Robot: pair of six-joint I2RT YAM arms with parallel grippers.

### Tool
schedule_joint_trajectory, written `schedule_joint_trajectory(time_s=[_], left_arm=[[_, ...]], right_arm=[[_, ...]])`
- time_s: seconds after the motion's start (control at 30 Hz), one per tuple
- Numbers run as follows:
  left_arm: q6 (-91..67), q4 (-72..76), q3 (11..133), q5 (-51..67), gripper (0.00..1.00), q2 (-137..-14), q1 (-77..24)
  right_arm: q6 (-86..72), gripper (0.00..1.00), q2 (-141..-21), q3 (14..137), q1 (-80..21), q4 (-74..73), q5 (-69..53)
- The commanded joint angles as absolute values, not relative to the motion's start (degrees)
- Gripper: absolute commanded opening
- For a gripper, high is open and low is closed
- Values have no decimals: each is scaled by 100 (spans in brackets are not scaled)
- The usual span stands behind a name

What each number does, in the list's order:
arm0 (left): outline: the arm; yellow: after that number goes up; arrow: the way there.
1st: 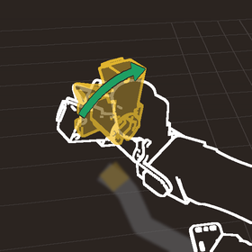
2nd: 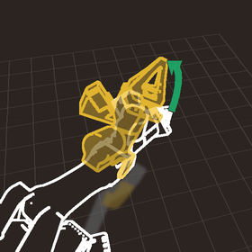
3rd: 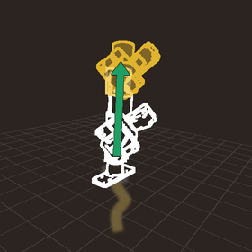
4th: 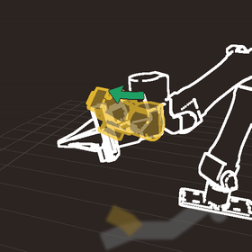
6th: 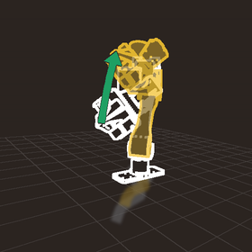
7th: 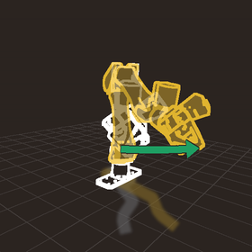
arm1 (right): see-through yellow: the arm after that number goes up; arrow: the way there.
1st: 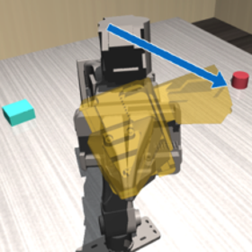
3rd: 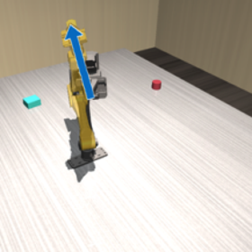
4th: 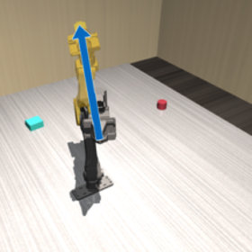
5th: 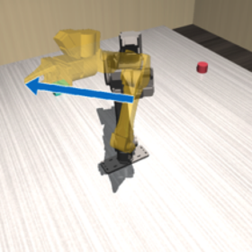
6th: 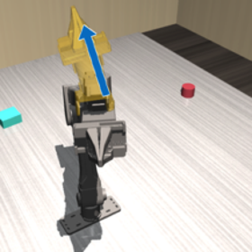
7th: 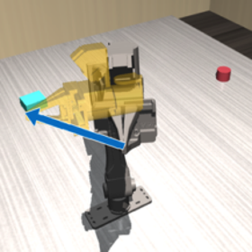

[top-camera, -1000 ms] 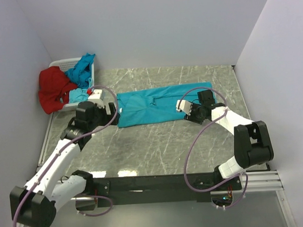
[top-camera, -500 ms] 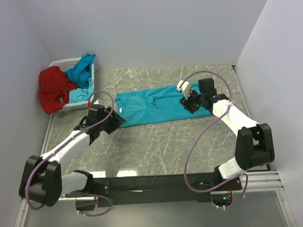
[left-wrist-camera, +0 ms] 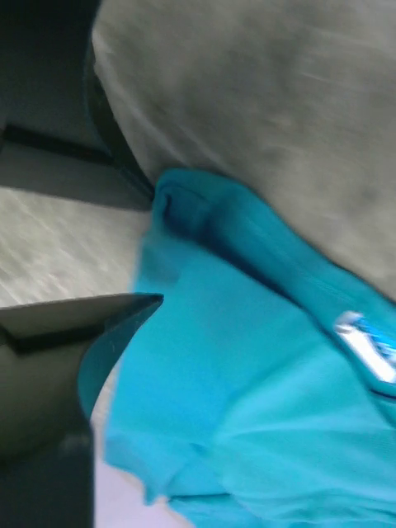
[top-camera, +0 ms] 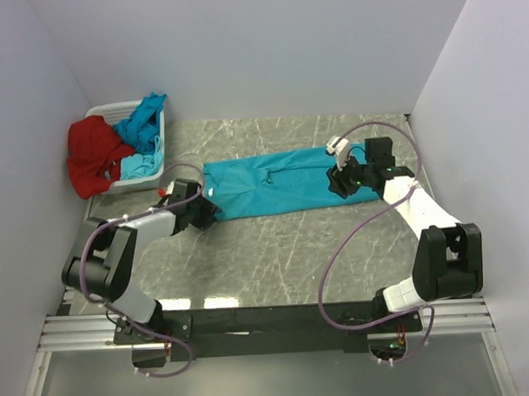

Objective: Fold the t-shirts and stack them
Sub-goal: Fold the tshirt

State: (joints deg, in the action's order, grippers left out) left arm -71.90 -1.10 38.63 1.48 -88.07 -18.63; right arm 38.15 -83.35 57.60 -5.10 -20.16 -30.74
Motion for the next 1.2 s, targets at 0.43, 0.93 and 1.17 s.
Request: schedule_joint_trajectory(time_s=[0.43,0.93,1.17], left_arm=[[-5733,-1318,6027,-1064,16,-10221,-1011],[-2964,-2180,9124,-350,68,-10610,-756],[-2383,-1662,7913,-774,75,-8670,-756]], right_arm=[[3709,55,-7875,5722,-229,-2048,-3753],[4667,56,-7910,5203,-1150,-1916,-2683],[4755,56,-8244,5203,-1661,-1793,-2013]])
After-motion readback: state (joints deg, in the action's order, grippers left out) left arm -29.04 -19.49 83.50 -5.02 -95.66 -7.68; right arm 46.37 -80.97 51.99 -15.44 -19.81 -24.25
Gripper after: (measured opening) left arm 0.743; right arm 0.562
